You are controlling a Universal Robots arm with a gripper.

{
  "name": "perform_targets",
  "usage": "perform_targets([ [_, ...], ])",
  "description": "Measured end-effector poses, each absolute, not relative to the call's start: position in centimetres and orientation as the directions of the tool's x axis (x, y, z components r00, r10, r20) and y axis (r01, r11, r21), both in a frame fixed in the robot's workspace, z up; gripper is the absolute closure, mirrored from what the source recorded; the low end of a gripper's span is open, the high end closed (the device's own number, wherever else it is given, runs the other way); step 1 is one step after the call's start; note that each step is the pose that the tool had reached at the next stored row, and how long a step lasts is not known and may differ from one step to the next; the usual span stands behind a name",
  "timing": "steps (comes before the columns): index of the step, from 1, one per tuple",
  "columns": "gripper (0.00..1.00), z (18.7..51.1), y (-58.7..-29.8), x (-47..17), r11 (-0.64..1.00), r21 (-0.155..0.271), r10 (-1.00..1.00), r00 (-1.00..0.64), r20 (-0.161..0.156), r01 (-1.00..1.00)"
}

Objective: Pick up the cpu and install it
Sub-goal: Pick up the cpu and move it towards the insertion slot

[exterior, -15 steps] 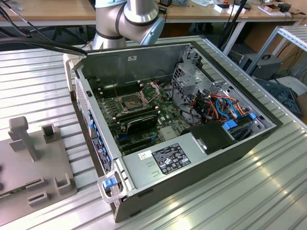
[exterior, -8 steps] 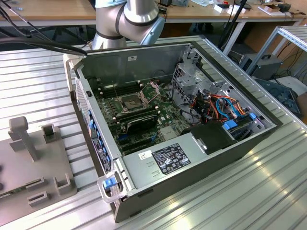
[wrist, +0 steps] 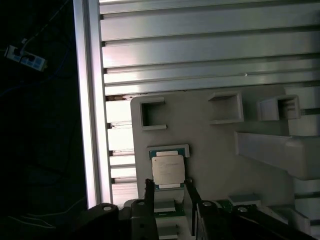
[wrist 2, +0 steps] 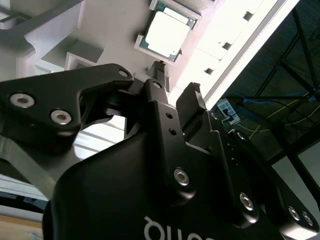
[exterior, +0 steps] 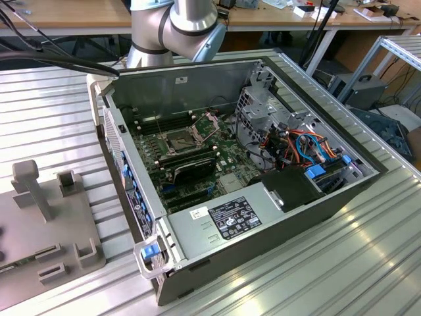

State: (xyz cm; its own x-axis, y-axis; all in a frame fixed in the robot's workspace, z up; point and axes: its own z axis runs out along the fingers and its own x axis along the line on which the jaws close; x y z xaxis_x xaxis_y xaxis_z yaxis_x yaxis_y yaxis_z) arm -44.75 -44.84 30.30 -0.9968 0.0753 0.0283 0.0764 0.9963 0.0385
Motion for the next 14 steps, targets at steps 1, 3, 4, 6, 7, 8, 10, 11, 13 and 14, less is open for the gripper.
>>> perform_targets([
  [1,0.58,30.3,-44.84,-44.75,0.996,0.038,0.075,-0.997,0.028,0.076],
  [3,0.52,30.29,-44.84,-44.76,0.996,0.039,0.075,-0.997,0.028,0.076],
  [4,0.52,30.29,-44.84,-44.76,0.996,0.038,0.075,-0.997,0.028,0.076],
  [6,0.52,30.29,-44.84,-44.77,0.996,0.039,0.075,-0.997,0.028,0.076],
  [7,0.52,30.29,-44.84,-44.78,0.996,0.038,0.075,-0.997,0.028,0.076],
  [8,0.52,30.23,-44.84,-44.92,0.996,0.039,0.075,-0.997,0.028,0.076],
  [10,0.52,30.18,-44.84,-45.06,0.996,0.038,0.075,-0.997,0.028,0.076],
  [11,0.52,30.18,-44.84,-45.07,0.996,0.038,0.075,-0.997,0.028,0.076],
  [13,0.52,30.16,-44.84,-45.12,0.996,0.038,0.075,-0.997,0.028,0.076],
  [14,0.52,30.15,-44.84,-45.14,0.996,0.039,0.075,-0.997,0.028,0.076],
])
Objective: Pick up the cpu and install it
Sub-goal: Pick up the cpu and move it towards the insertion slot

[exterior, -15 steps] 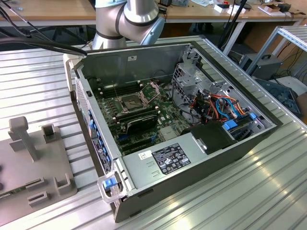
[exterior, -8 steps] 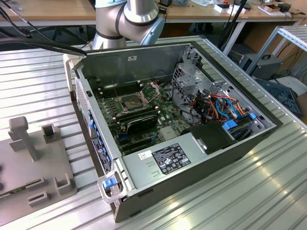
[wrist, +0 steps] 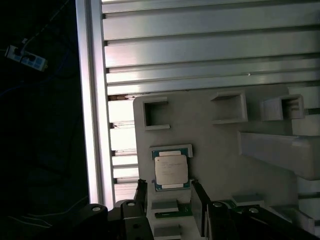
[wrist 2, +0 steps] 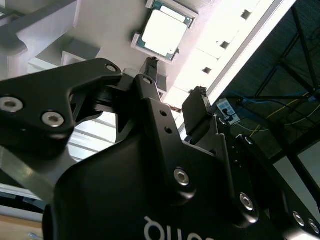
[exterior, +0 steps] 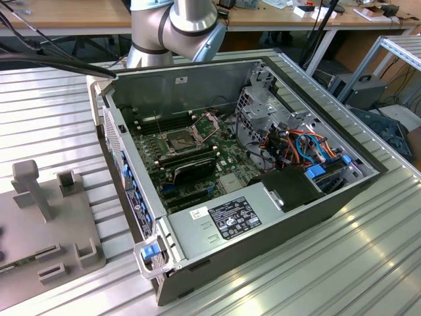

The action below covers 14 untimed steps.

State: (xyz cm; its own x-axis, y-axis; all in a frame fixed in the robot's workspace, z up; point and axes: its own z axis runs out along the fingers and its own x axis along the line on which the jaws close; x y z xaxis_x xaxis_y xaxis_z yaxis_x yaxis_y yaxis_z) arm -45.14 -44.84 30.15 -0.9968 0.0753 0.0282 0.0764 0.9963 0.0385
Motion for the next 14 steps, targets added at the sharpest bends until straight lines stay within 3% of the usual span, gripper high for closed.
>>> perform_targets([
  [14,0.52,29.46,-44.84,-45.18,0.996,0.039,0.075,-0.997,0.028,0.076],
])
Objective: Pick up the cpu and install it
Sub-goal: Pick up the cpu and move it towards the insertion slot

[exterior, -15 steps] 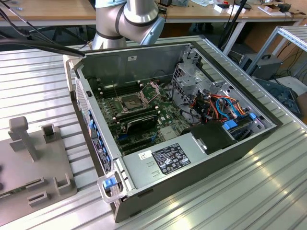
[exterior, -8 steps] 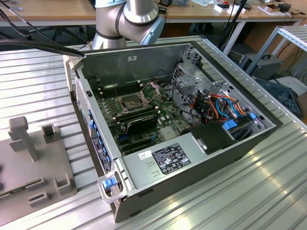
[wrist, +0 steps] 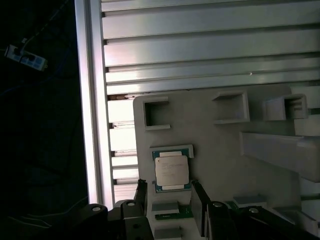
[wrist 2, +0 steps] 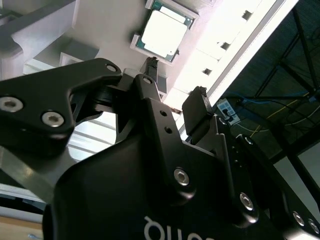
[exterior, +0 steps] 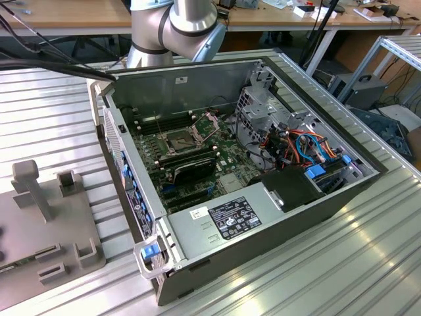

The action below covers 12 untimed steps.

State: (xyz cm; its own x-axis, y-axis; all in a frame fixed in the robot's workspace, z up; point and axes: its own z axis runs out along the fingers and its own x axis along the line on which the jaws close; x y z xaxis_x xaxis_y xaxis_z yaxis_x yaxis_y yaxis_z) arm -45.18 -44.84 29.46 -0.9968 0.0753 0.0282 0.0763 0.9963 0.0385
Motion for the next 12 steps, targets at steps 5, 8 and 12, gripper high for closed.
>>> perform_targets([
  [5,0.52,28.5,-44.8,-45.2,0.996,0.039,0.075,-0.997,0.028,0.076],
  [8,0.52,28.4,-44.8,-45.2,0.996,0.038,0.075,-0.997,0.028,0.076],
  [12,0.52,28.2,-44.8,-45.2,0.996,0.038,0.075,-0.997,0.028,0.076],
])
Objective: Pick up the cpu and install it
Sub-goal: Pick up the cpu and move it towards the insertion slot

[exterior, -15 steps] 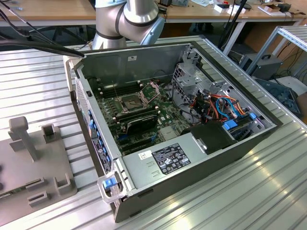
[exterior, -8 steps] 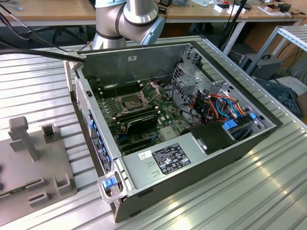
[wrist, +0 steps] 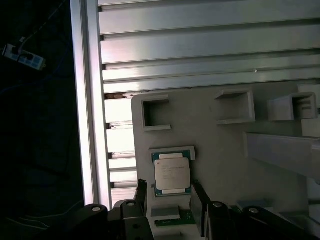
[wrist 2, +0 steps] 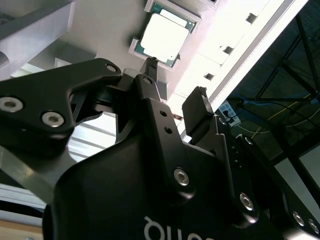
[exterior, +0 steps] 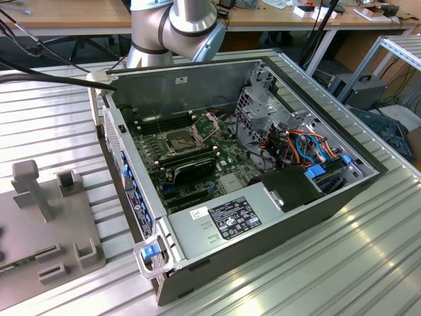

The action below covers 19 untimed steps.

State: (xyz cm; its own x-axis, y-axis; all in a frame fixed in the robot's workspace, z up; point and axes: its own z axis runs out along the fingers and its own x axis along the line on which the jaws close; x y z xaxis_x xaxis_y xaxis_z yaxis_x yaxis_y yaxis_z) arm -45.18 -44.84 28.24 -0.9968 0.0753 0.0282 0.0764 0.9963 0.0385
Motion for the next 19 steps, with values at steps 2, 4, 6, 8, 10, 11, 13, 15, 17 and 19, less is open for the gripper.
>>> perform_targets([
  [2,0.52,28.2,-44.8,-45.2,0.996,0.038,0.075,-0.997,0.028,0.076],
  [4,0.52,28.2,-44.8,-45.2,0.996,0.038,0.075,-0.997,0.028,0.076],
  [6,0.52,28.2,-44.8,-45.2,0.996,0.039,0.075,-0.997,0.028,0.076],
  [8,0.52,28.1,-44.8,-45.2,0.996,0.039,0.075,-0.997,0.028,0.076],
  [10,0.52,27.9,-44.8,-45.2,0.996,0.039,0.075,-0.997,0.028,0.076],
  [11,0.52,27.8,-44.8,-45.2,0.996,0.039,0.075,-0.997,0.028,0.076],
  [13,0.52,27.6,-44.8,-45.2,0.996,0.038,0.075,-0.997,0.028,0.076],
  [15,0.52,27.3,-44.8,-45.2,0.996,0.039,0.075,-0.997,0.028,0.076],
  [17,0.52,26.9,-44.8,-45.2,0.996,0.039,0.075,-0.997,0.028,0.076],
  [19,0.52,26.5,-44.8,-45.2,0.996,0.038,0.075,-0.997,0.028,0.076],
])
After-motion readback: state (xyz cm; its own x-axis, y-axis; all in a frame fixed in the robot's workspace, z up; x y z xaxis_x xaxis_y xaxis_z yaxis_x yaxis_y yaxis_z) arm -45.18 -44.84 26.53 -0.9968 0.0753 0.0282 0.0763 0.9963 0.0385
